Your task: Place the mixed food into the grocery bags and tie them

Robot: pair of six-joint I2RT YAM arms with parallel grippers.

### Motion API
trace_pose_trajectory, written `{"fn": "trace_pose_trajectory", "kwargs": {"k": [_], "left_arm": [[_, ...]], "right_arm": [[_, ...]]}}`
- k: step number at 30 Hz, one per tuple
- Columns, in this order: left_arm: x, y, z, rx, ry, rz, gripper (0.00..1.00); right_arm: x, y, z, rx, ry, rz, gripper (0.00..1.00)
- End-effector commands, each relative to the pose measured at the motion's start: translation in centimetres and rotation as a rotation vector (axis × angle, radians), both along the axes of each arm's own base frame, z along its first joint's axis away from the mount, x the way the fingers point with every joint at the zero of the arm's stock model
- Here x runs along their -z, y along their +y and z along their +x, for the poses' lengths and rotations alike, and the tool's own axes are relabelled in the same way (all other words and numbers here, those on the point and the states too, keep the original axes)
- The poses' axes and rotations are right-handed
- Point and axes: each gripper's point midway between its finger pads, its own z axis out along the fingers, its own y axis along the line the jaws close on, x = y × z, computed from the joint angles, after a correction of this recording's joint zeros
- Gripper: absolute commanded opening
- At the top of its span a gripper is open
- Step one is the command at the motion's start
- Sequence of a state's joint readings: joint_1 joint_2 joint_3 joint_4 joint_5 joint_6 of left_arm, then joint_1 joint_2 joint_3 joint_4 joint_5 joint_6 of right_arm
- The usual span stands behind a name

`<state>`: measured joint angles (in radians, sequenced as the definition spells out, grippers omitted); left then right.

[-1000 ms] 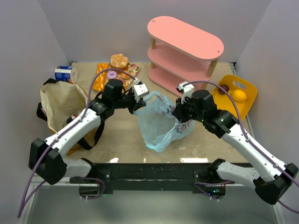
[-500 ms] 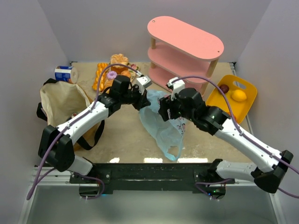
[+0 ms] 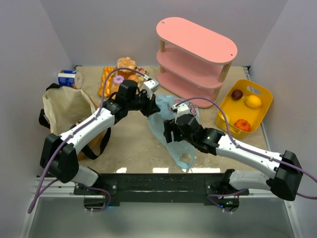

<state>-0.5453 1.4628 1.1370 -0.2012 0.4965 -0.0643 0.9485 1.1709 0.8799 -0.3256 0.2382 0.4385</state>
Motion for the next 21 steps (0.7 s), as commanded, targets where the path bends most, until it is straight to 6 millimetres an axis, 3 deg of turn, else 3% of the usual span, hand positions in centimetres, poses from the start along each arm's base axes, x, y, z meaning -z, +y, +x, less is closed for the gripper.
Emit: {"fn": "trace_pose_trajectory", "kwargs": {"k": [1,3,6,10,12,17,18,19,21], "left_arm": [[-5.2,-0.9,-0.6,0.047,-0.075,-0.121,0.00],[-6.5,-1.0,-1.3,0.067,-0.093,-0.156,0.00],[-7.9,-1.3,-2.5,0.113,-0.091,-0.201,0.00],[-9.3,-1.8,-4.0,0.177,-0.084,-0.271,0.00],[-9.4,-2.0,-4.5,0.207,-0.068,-0.286,0.00],[-10.5,-2.2,-5.6,0.265,-0.072,-0.311,0.00],[-11.1,-2.0,-6.1,0.283,-0.082,-0.322,0.00],[-11.5,-1.7,-6.0,0.281,-0.094,-0.328,0.00],[-12.8,-0.8,-6.2,0.271,-0.137,-0.344,0.00]], "right_arm": [[-1.4,-3.2,4.7,0.327,-0.180,0.035,0.77],[-0.1,-4.1,6.0,0.387,-0.205,0.031,0.77],[0.9,-3.8,7.2,0.412,-0.238,0.092,0.76],[0.4,-2.2,8.3,0.412,-0.295,0.205,0.75],[1.1,-2.3,8.8,0.430,-0.313,0.195,0.75],[3.9,-4.3,11.9,0.517,-0.308,0.089,0.79],[4.6,-4.6,12.4,0.516,-0.285,0.092,0.81],[5.4,-6.2,13.5,0.541,-0.258,0.086,0.82],[7.2,-6.5,13.9,0.498,-0.196,0.078,0.84]]}}
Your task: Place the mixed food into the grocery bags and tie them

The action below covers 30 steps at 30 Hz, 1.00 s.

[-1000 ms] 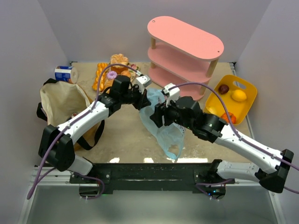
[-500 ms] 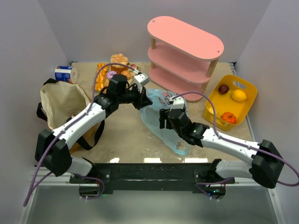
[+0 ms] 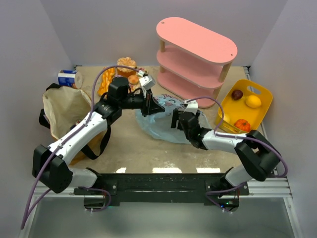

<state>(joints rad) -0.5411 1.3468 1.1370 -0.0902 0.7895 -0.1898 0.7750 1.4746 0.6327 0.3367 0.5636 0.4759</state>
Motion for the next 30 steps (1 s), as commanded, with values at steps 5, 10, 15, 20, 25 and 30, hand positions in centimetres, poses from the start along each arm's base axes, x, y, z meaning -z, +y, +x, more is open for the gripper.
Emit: {"fn": "trace_pose_trajectory", "kwargs": {"k": [5,10,15,20,25,30], "left_arm": [[-9.1,5.9,0.2,-0.115,-0.245,-0.173,0.00],[-10.0,8.2,1.3,-0.201,-0.276,-0.203,0.00],[-6.3,7.4,3.2,-0.200,-0.132,-0.168,0.00],[-2.6,7.1,5.7,-0.286,-0.040,-0.077,0.00],[1.0,7.1,7.2,-0.377,0.005,0.059,0.00],[2.4,7.1,7.7,-0.396,0.014,0.084,0.00]], "right_arm": [[2.5,-4.6,2.6,0.054,0.117,-0.004,0.89],[3.0,-6.5,1.3,0.058,0.173,-0.048,0.91],[-0.2,-4.4,1.0,-0.112,0.159,-0.059,0.91],[-7.2,-0.4,-1.7,-0.372,0.121,0.082,0.92],[-13.3,1.9,-6.1,-0.560,0.085,0.263,0.92],[-17.6,-3.2,-5.1,-0.327,0.022,0.152,0.98]]}}
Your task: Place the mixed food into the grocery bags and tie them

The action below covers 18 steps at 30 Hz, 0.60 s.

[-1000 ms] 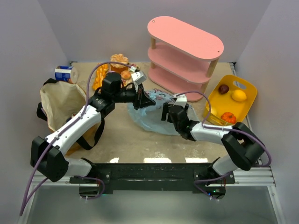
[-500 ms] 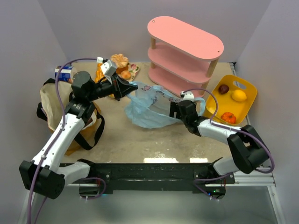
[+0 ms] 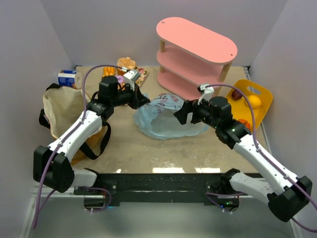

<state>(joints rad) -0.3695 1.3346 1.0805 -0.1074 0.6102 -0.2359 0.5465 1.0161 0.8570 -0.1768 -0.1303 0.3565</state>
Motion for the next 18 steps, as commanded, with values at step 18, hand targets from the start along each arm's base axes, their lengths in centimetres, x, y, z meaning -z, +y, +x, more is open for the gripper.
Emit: {"fn": "trace_pose_trajectory", "kwargs": {"k": [18], "left_arm": [[-0.8,0.4,1.1,-0.045,-0.064,0.030,0.00]], "right_arm": [[5.3,-26.1,11.2,0.710,0.320,-0.047,0.66]]}}
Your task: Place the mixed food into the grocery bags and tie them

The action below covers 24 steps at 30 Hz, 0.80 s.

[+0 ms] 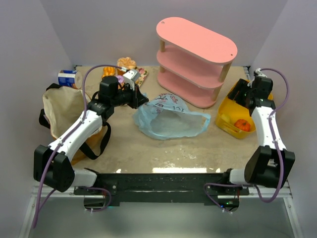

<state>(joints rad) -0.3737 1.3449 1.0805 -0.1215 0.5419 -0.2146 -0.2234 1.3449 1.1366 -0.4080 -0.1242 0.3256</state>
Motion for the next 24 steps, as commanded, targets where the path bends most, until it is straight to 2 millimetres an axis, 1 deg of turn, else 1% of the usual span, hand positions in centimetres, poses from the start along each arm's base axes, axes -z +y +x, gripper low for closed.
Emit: {"fn": "trace_pose_trajectory", "kwargs": {"k": [1,2,4,6,7,9,11,13,15,18,24], "left_arm": [[-1.8,-0.1,0.1,0.008,-0.062,-0.007,0.00],[-1.8,0.1,0.2,-0.001,-0.068,-0.002,0.00],[-2.0,0.2,0.2,-0.006,-0.074,0.001,0.00],[-2.0,0.2,0.2,-0.004,-0.074,0.001,0.00],[-2.1,0.1,0.2,-0.003,-0.074,-0.005,0.00],[-2.1,-0.1,0.0,0.010,-0.068,-0.013,0.00],[-2.2,-0.1,0.0,0.012,-0.066,-0.016,0.00],[-2.2,-0.1,-0.1,0.013,-0.068,-0.018,0.00],[-2.2,-0.1,0.0,0.009,-0.067,-0.015,0.00],[-2.2,0.0,0.0,0.004,-0.068,-0.011,0.00],[-2.2,0.1,0.1,0.000,-0.073,-0.007,0.00]], "right_arm": [[3.0,0.7,0.6,-0.051,0.060,0.063,0.63],[3.8,0.8,0.5,-0.054,0.076,0.069,0.61],[5.6,0.4,0.0,-0.031,0.118,0.058,0.61],[6.8,-0.2,-0.6,-0.003,0.148,0.037,0.60],[7.0,-0.3,-0.8,0.002,0.150,0.033,0.60],[7.7,-0.6,-1.3,0.015,0.168,0.017,0.64],[8.2,-1.1,-1.8,0.030,0.191,-0.012,0.71],[9.0,-1.7,-2.6,0.055,0.220,-0.036,0.74],[9.8,-1.5,-3.0,0.051,0.239,-0.029,0.74],[11.0,-0.9,-3.1,0.044,0.259,0.011,0.76],[12.3,1.0,-2.9,0.004,0.291,0.120,0.77]]}}
